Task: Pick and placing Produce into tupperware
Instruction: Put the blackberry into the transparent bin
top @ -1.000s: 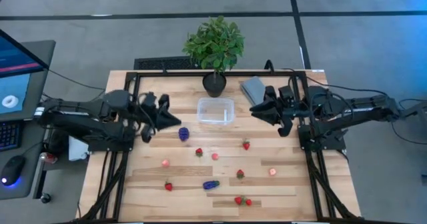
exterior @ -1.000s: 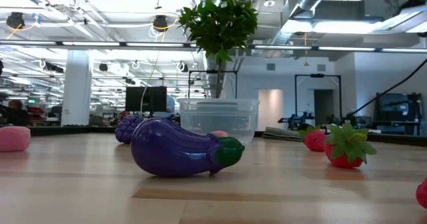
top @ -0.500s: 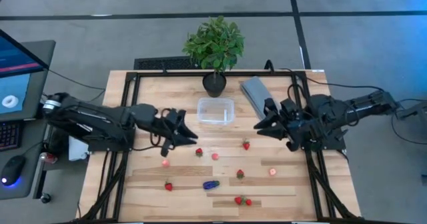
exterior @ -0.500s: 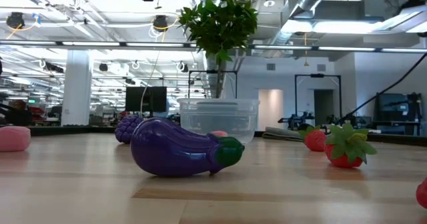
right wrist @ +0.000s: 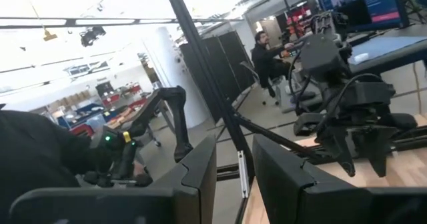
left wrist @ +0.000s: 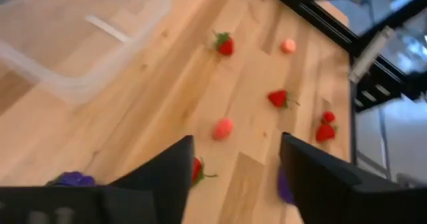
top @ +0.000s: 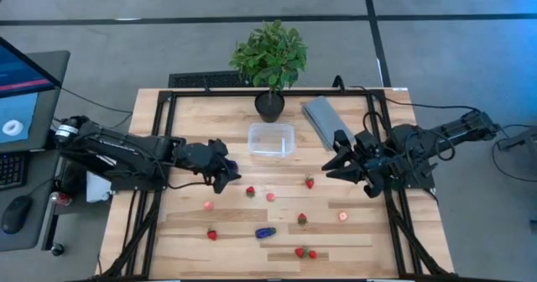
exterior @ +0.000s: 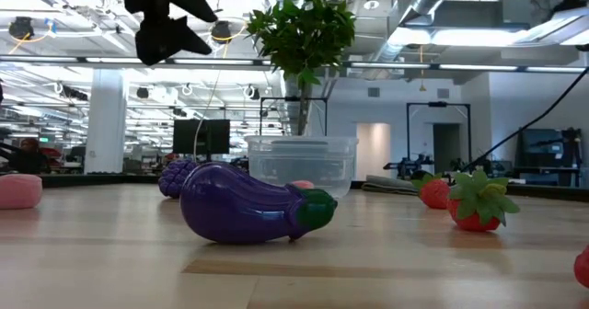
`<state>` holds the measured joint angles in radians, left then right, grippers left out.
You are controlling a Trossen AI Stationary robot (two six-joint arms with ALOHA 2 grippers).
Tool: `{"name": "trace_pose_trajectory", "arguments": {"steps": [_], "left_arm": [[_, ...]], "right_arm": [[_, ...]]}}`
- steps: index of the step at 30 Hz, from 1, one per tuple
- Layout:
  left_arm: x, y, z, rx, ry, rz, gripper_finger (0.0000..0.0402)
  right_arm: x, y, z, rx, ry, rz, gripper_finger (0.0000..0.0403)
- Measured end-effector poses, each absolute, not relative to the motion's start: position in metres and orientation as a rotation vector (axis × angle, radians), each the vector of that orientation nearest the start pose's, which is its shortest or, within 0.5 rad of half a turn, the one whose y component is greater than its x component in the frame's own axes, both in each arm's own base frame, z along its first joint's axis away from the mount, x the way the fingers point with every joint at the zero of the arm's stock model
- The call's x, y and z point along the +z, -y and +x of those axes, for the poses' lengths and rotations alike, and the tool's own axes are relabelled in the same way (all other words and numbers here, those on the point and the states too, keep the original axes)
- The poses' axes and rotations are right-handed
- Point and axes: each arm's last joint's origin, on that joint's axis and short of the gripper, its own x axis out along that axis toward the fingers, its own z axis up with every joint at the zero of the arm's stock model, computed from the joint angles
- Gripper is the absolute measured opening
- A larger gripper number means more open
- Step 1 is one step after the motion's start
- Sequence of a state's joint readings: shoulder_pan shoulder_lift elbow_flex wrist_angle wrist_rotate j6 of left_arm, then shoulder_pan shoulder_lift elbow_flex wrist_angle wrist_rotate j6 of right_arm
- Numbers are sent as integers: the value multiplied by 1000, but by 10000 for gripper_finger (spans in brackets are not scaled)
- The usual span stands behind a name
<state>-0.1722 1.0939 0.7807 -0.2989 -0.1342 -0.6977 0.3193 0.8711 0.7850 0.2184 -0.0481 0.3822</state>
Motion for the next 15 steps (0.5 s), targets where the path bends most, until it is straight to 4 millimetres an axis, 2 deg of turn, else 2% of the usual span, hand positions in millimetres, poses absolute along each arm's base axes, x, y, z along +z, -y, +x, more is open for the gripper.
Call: {"name": "trace_pose_trajectory", "arguments": {"steps": [4,7,11,15], "left_arm": [[264,35,226,206,-583,-599,284],[264,36,226,164,-599,-628,317],[266,39,228,79,-608,-665,334],[271,40,231,39,-551,-643,336]], "right_arm": [[356,-63,185,385,47,395,120],[353,-63,185,385,19,402,120],[353,-63,185,384,16,424,129],[353,-61,186,377,15,429,166]]}}
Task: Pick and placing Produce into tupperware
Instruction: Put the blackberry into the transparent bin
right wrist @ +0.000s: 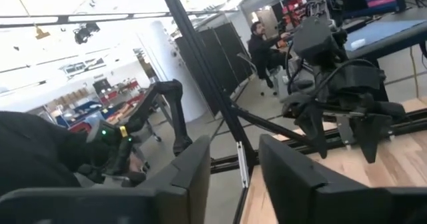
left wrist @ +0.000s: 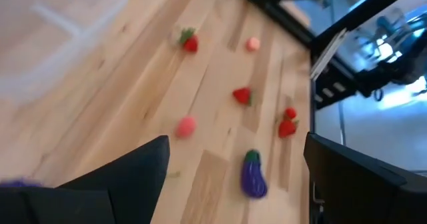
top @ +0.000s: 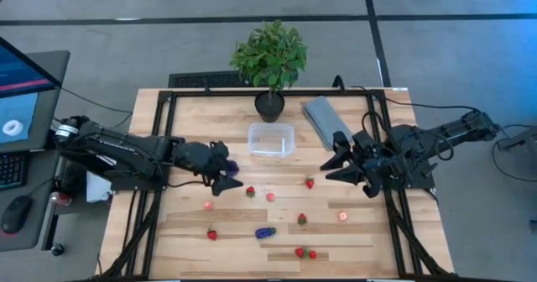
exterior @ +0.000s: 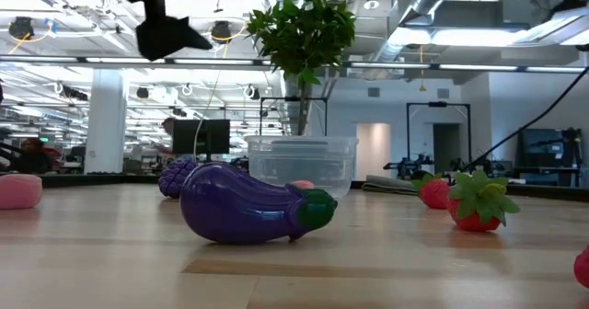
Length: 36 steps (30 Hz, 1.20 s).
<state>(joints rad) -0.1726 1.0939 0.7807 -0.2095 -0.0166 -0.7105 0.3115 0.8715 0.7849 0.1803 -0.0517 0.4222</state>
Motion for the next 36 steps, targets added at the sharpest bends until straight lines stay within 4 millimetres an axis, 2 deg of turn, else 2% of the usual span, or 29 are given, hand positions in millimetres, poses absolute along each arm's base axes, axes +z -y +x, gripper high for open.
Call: {"name": "trace_pose_trajectory", "arguments": {"steps": [7,11,16,23,30,36], "left_arm": [[284,38,237,-3,-400,-596,336],[283,36,237,11,-406,-591,336],[271,33,232,105,-523,-604,336],[255,27,219,379,-650,-707,336],[246,19,212,565,-691,-863,336],[238,14,213,656,-718,-888,336]], "right_arm": [[345,-62,195,361,-36,448,279],[333,-66,204,383,-134,472,314],[316,-69,212,350,-278,508,317],[301,-63,208,268,-446,549,302],[298,-53,198,200,-515,584,301],[304,-45,190,180,-485,593,301]]}}
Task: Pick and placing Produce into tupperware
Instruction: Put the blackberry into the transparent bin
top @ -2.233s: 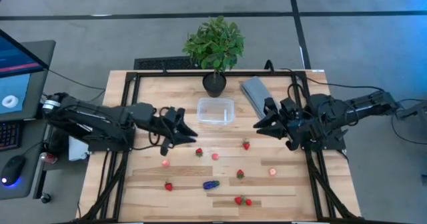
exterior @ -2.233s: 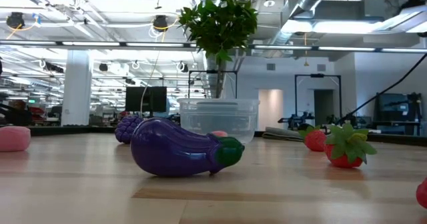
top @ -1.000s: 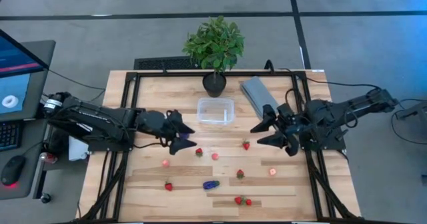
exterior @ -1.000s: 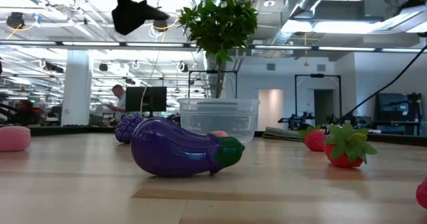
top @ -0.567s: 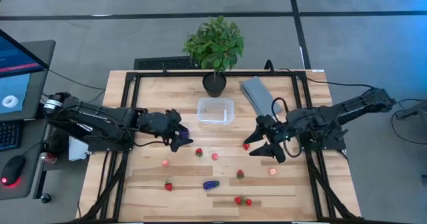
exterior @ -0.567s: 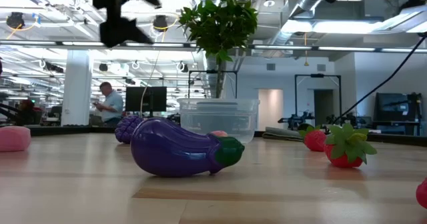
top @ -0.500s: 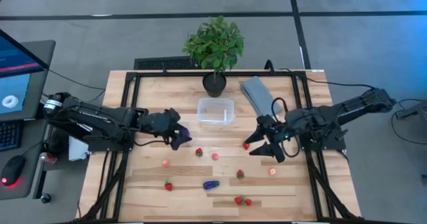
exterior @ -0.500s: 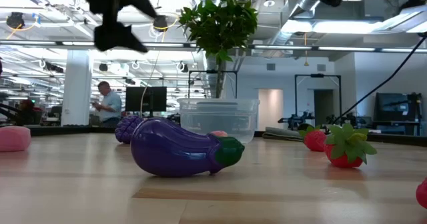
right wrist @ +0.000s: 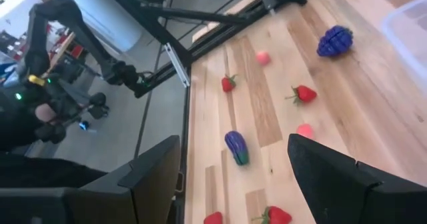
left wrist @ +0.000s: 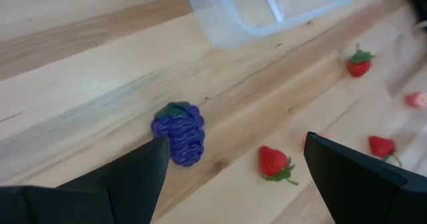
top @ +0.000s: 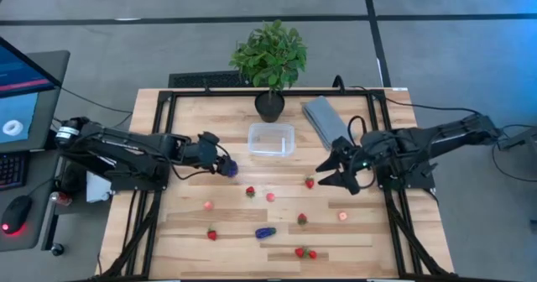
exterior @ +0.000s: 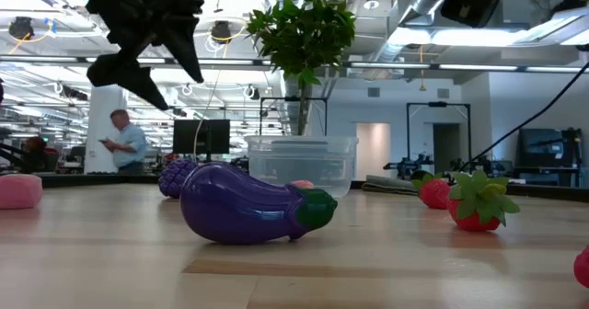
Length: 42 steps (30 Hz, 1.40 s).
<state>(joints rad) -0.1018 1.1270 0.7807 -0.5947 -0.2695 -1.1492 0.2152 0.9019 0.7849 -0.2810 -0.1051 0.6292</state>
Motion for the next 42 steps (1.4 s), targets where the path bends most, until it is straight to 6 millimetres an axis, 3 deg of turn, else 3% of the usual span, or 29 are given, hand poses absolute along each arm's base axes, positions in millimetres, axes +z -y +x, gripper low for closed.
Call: {"name": "trace_pose_trajectory", "arguments": {"steps": [13,29,42], "left_arm": [[204,16,231,740,-879,-837,336],[201,0,243,773,-830,-786,336],[173,-4,269,739,-1025,-667,336]], "right_arm": [[313,-39,182,177,-430,594,300],[313,-38,181,179,-426,585,300],[316,-39,181,189,-399,586,300]]}}
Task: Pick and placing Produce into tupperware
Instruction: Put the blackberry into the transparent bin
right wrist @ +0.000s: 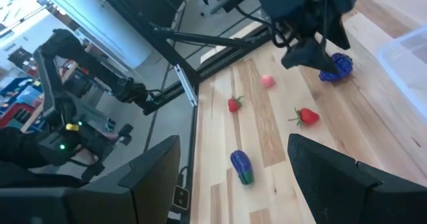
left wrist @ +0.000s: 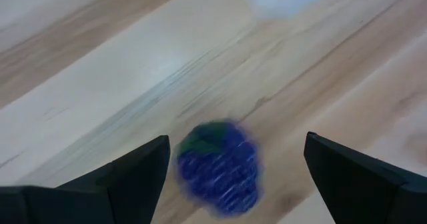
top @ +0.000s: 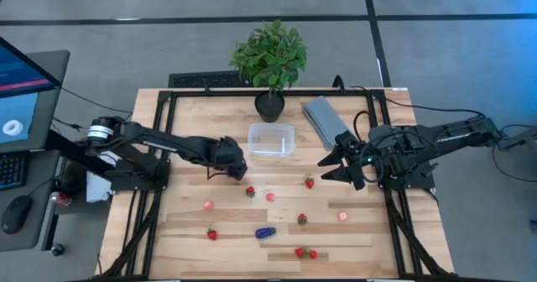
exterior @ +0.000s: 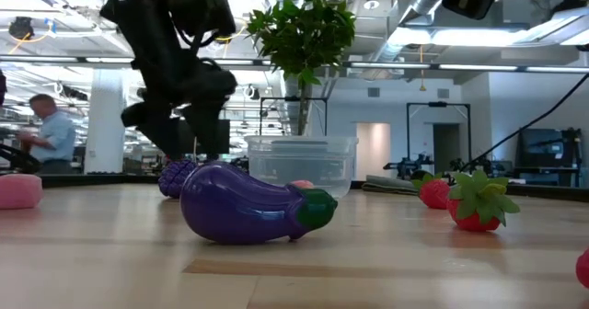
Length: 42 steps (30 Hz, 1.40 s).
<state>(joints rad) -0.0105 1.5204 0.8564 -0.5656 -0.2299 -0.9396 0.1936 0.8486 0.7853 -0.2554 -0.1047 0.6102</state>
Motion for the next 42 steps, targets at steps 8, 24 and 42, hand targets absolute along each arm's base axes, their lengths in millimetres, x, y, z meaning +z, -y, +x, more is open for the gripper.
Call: {"name": "trace_pose_trajectory", "arguments": {"steps": [8,24,42], "left_arm": [[158,-3,275,740,-1123,-642,336],[156,-4,273,754,-1159,-646,336],[156,-5,274,719,-1169,-632,336]], "right_arm": [[316,-39,182,191,-392,587,300],[316,-39,182,190,-394,587,300],[316,-39,182,190,-393,587,300]]}}
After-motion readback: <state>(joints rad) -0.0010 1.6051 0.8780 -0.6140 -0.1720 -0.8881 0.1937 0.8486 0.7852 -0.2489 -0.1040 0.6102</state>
